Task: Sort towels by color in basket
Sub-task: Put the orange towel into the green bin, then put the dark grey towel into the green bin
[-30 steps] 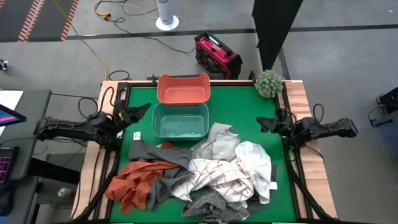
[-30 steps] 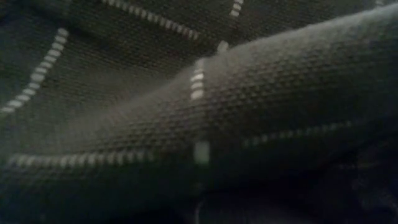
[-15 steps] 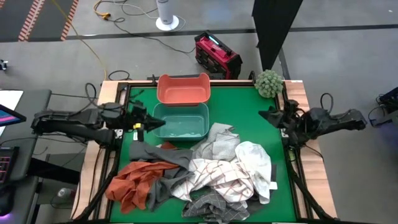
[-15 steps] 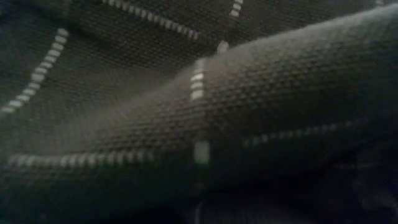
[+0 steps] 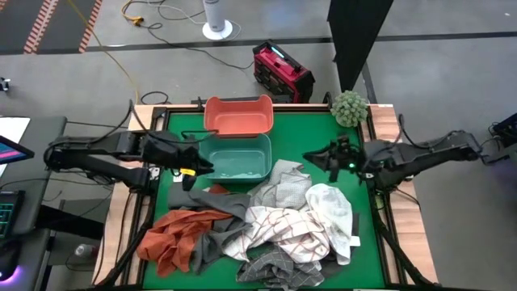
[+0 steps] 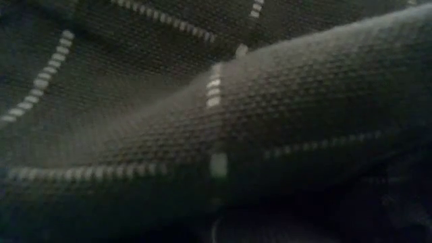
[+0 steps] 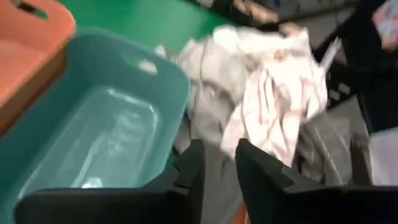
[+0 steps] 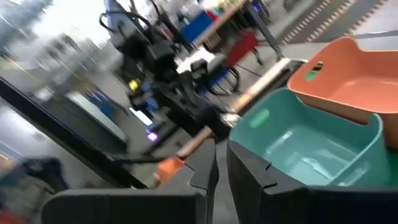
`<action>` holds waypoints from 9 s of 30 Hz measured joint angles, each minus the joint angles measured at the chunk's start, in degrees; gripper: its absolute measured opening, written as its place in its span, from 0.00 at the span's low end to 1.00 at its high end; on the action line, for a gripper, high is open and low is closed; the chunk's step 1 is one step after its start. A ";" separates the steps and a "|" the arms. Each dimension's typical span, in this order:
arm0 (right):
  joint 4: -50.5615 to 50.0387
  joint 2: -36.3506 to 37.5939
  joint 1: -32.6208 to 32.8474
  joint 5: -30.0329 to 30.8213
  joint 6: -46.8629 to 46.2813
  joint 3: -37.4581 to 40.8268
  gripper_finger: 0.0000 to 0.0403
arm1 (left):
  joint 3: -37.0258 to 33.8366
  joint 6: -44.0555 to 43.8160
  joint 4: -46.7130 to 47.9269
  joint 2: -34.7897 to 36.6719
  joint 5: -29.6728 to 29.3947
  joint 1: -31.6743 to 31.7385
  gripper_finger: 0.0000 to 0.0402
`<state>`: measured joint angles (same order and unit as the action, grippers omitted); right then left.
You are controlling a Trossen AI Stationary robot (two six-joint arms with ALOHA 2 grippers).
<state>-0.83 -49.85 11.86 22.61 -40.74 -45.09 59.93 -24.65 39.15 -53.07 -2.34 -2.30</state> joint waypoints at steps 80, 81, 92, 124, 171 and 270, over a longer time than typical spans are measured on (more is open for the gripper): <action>-47.45 -13.86 -3.43 0.28 10.43 -31.55 0.51 | 4.65 32.01 -52.84 2.56 -17.57 -12.67 0.00; -47.02 -14.10 -3.43 0.28 9.95 -31.55 0.51 | 4.65 33.28 -55.71 1.68 -17.56 -11.49 0.00; -46.15 -14.55 -3.26 7.16 7.16 -31.53 0.51 | 4.63 36.08 -80.64 -8.66 -15.45 1.03 0.00; -43.68 -11.30 -1.09 7.51 5.82 -31.53 0.51 | 25.78 6.58 -91.10 -33.94 23.40 22.76 0.00; -43.37 -9.50 0.48 7.56 5.19 -31.53 0.51 | 25.74 16.80 -32.19 -31.11 3.46 13.97 0.00; -39.44 -8.72 0.88 8.96 9.13 -31.53 0.51 | 24.91 24.47 21.83 -29.71 -3.04 -15.85 0.52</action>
<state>-40.27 -58.57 12.73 31.57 -31.61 -76.62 84.84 -0.19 60.98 -82.78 -5.37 -18.16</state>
